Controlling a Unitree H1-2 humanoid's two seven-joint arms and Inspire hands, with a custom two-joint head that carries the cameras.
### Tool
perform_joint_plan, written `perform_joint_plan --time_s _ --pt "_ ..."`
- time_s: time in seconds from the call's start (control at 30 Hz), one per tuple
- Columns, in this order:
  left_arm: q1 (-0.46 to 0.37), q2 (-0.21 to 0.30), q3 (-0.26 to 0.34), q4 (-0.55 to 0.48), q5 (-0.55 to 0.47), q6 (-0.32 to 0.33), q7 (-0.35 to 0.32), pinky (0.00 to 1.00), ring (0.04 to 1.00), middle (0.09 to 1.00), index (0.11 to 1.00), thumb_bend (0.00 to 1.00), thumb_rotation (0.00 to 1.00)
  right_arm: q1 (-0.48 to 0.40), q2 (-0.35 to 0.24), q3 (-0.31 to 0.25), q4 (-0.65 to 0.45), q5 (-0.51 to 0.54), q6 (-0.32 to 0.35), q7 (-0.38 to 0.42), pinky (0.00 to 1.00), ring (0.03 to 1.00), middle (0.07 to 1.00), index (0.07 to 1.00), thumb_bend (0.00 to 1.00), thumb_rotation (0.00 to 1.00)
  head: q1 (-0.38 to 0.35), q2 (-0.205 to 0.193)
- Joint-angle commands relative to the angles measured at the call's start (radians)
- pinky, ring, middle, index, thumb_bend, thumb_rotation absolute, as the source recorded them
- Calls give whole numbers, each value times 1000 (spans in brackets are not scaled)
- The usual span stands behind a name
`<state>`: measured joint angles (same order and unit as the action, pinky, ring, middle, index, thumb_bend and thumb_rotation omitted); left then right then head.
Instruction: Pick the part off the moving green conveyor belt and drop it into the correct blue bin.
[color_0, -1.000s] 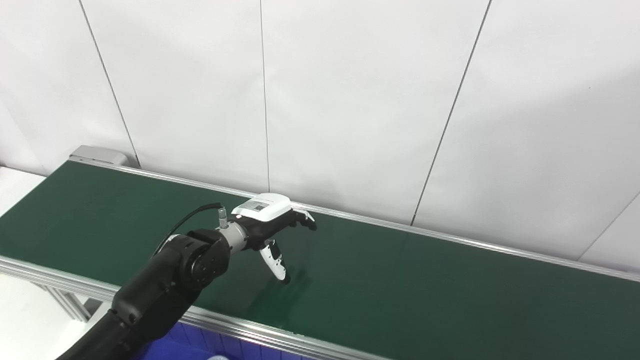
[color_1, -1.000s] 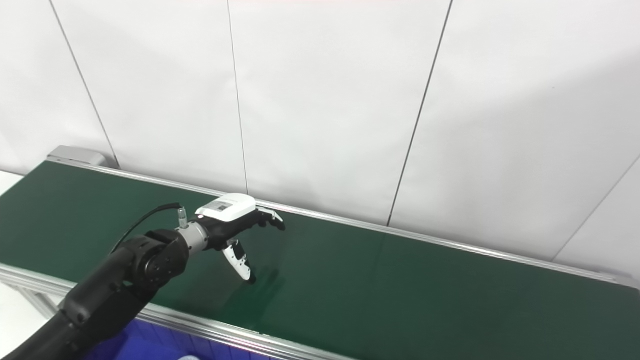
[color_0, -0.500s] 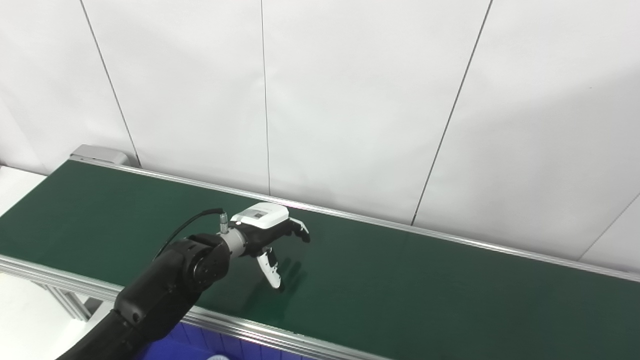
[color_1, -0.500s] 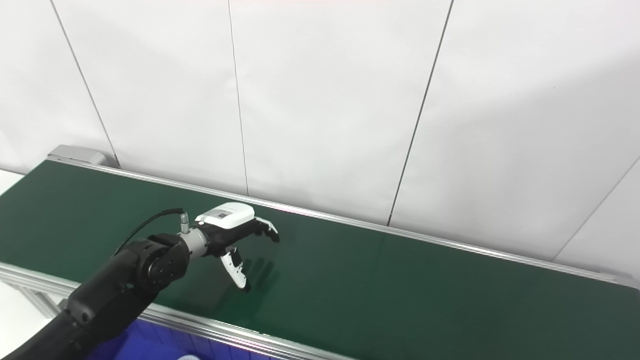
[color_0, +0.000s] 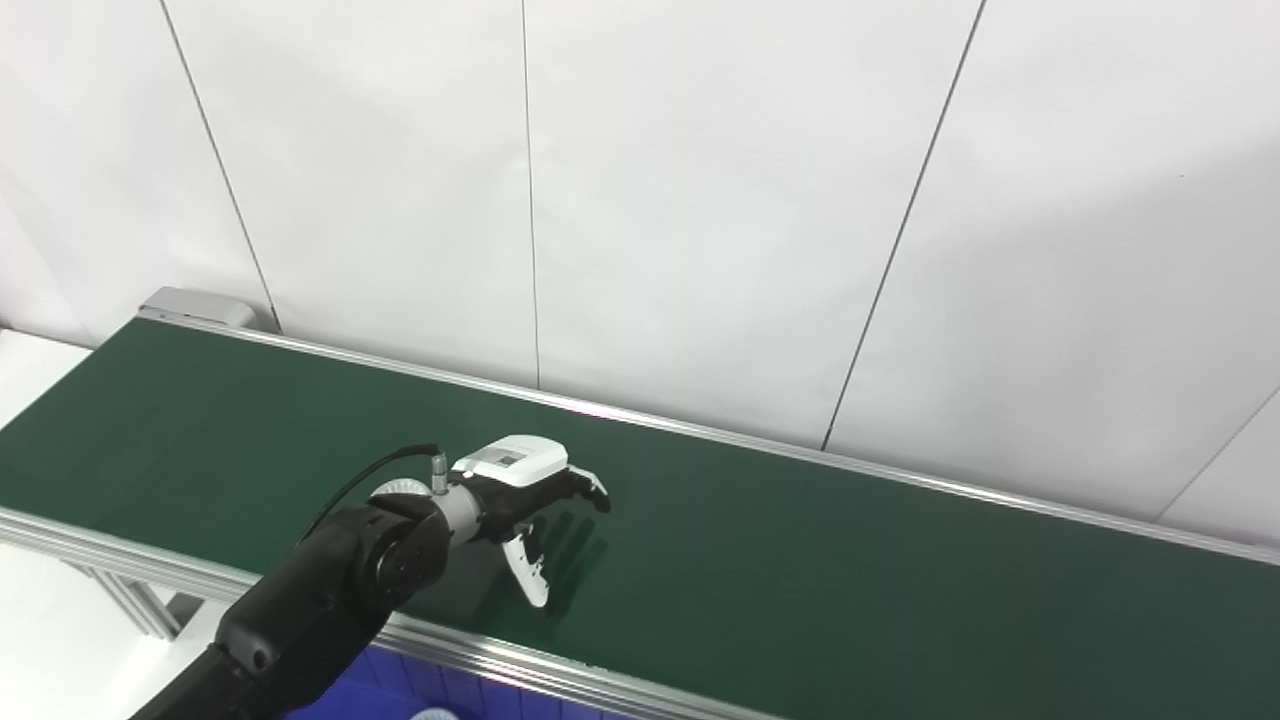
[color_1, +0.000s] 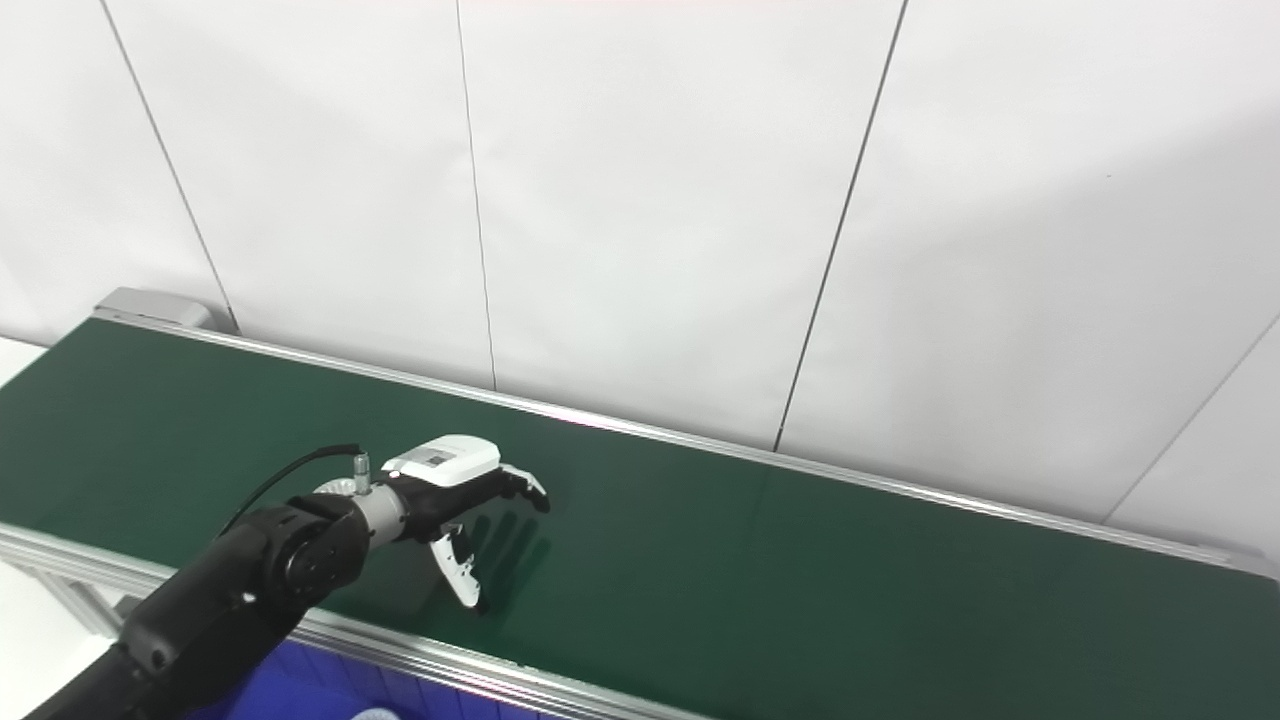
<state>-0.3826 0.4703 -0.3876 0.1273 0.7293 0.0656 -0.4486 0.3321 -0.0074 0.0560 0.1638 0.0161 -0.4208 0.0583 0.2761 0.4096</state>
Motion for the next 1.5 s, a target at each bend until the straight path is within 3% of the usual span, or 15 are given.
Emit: perform_joint_plan --time_s 0.0,1.47 --pt "-23 24 8 -9 11 -22 28 718 823 856 796 883 61 3 6 -3 -30 -3 -49 2 775 816 849 953 111 969 -1 1" --pt "-6 46 3 -23 39 -22 20 732 783 829 783 908 17 10 7 -7 -37 -9 -49 6 775 817 850 954 164 958 -5 11"
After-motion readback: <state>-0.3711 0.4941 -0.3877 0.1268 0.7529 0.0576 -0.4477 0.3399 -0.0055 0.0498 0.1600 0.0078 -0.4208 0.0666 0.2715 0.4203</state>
